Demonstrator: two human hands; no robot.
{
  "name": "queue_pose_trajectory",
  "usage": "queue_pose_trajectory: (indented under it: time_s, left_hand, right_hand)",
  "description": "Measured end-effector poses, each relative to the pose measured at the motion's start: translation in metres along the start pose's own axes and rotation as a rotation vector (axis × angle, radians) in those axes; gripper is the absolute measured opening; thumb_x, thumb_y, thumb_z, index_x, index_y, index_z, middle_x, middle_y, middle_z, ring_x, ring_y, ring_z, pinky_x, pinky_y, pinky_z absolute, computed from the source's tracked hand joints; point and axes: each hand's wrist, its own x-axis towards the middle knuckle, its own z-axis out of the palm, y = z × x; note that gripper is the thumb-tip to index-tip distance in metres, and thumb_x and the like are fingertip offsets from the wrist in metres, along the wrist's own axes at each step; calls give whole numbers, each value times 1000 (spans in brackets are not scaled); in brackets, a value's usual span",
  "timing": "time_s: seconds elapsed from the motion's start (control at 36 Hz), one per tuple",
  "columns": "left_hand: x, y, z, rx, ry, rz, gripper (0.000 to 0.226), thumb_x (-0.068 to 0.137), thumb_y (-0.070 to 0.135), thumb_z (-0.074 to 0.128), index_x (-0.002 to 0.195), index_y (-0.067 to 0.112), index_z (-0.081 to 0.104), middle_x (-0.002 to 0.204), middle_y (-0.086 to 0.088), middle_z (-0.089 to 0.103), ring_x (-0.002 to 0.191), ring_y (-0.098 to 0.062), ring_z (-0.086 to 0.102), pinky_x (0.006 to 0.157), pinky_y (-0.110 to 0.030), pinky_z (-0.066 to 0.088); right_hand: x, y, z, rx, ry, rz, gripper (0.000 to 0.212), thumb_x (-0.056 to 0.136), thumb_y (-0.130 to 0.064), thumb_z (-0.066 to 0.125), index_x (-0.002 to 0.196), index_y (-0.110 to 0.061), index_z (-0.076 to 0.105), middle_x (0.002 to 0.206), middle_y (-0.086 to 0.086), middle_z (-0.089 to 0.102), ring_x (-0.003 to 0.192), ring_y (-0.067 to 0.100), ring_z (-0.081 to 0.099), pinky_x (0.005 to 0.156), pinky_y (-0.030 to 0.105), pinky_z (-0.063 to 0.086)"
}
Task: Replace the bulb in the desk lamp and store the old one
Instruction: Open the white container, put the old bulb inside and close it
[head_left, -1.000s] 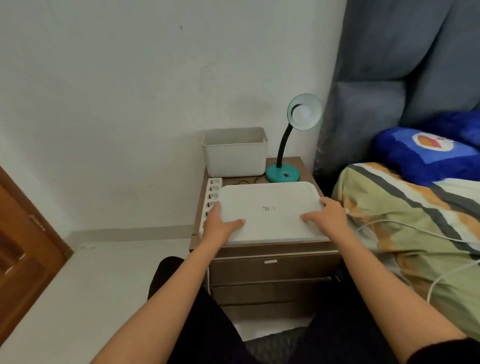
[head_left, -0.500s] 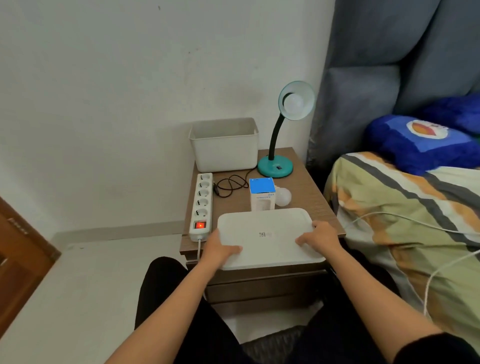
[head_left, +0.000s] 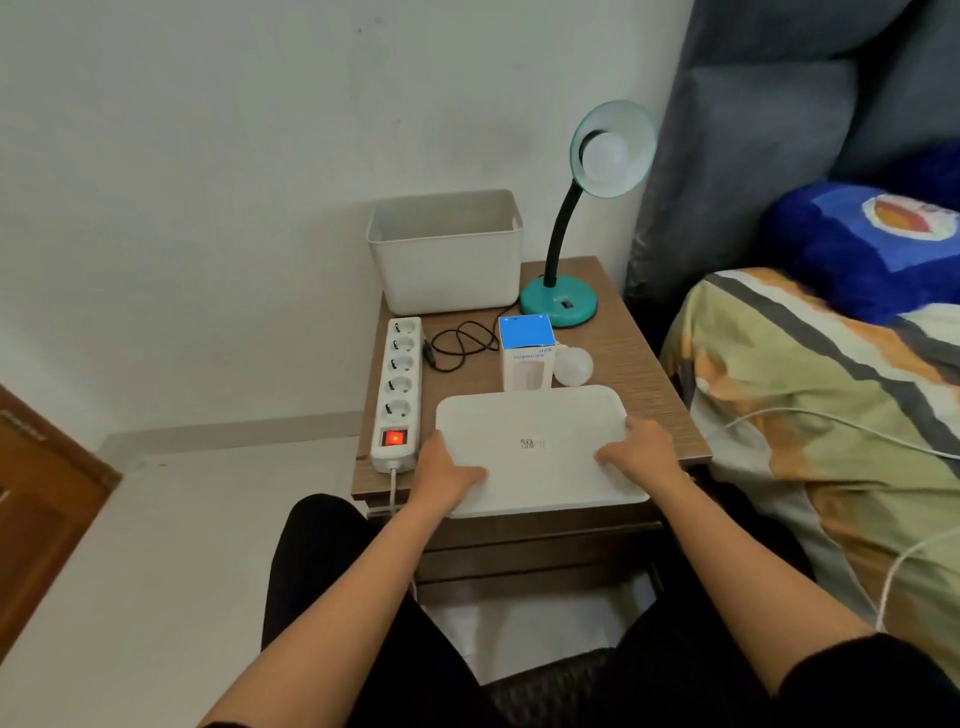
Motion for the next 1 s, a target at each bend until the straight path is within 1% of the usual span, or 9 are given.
queue_pose_trajectory:
  time_s: [0.17, 0.39, 0.53, 0.64, 0.69, 0.75, 0.81, 0.89, 1.0]
  left_hand:
    - [8, -1, 6, 151, 21, 24, 61, 75, 17, 70, 126, 3, 39, 135, -11, 40, 123, -26, 40, 94, -30, 37]
    - [12, 4, 9, 283, -25, -10, 80, 82, 29, 62, 143, 3, 17, 146, -14, 20, 136, -31, 21, 109, -40, 28]
    - [24, 18, 6, 342, -93, -50, 79, 84, 34, 60, 144, 6, 17, 148, -15, 15, 137, -32, 19, 108, -38, 29]
    - [42, 33, 0, 340, -76, -2, 71, 84, 31, 60, 140, 6, 25, 146, -13, 22, 135, -29, 27, 105, -36, 34]
    - [54, 41, -4, 311, -91, 34, 63, 85, 28, 61, 136, 6, 32, 141, -11, 33, 127, -26, 38, 95, -31, 39]
    - [68, 50, -9, 282, -149, 35, 62, 86, 30, 60, 137, 6, 34, 138, -9, 41, 120, -24, 47, 84, -26, 41]
    - [83, 58, -13, 313, -212, 38, 61, 86, 35, 60, 137, 9, 38, 138, -7, 45, 120, -23, 49, 85, -26, 40]
    - [102, 70, -19, 367, -237, 51, 39, 86, 35, 59, 115, 10, 54, 121, -7, 54, 108, -21, 53, 88, -31, 42]
    - [122, 84, -23, 399, -232, 48, 51, 86, 36, 60, 126, 6, 50, 129, -9, 53, 116, -24, 52, 91, -31, 43]
  right_hand:
    - [13, 6, 10, -20, 31, -4, 61, 82, -17, 65, 135, 0, 40, 136, 19, 43, 127, 31, 40, 100, 35, 38]
    - [21, 12, 12, 15, 24, -10, 61, 81, -18, 65, 135, -1, 42, 138, 19, 40, 129, 33, 37, 104, 41, 36]
    - [39, 9, 3, 40, 11, -19, 39, 85, -18, 61, 119, 1, 57, 114, 16, 61, 109, 31, 55, 80, 29, 40]
    - [58, -5, -6, 54, 60, -42, 17, 85, -12, 59, 96, 2, 60, 87, 9, 54, 88, 26, 53, 65, 26, 35]
    - [70, -14, -8, 57, 79, -52, 25, 85, -12, 60, 104, 4, 58, 95, 10, 56, 89, 22, 50, 72, 27, 37]
    - [82, -24, -8, 75, 90, -65, 37, 84, -12, 62, 119, 0, 54, 116, 14, 56, 104, 26, 53, 83, 30, 40]
    - [95, -34, -7, 85, 109, -81, 46, 84, -13, 63, 127, -4, 49, 130, 16, 48, 118, 29, 48, 92, 32, 40]
    - [108, -48, -5, 41, 107, -110, 53, 84, -15, 63, 133, -8, 44, 137, 15, 38, 127, 30, 38, 104, 38, 36]
    - [124, -59, -1, -16, 73, -110, 54, 86, -21, 61, 134, -10, 42, 138, 13, 34, 129, 30, 34, 105, 40, 34]
